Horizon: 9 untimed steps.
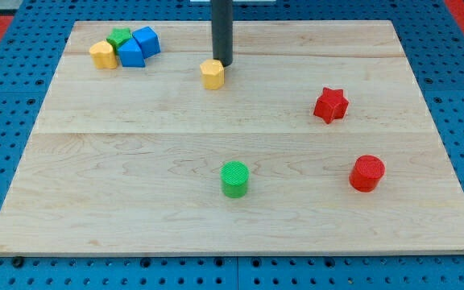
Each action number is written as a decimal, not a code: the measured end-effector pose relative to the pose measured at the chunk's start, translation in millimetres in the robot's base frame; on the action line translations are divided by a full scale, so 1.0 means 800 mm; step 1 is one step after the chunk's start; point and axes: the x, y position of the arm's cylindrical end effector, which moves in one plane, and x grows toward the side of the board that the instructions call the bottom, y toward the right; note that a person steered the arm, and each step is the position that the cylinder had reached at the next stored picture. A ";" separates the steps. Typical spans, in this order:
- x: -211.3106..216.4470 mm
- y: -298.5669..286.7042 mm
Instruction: Move yellow hexagon on bottom right to blue cube
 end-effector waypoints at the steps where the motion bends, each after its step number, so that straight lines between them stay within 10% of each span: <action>1: 0.004 0.028; 3: 0.074 0.020; 9: -0.044 -0.039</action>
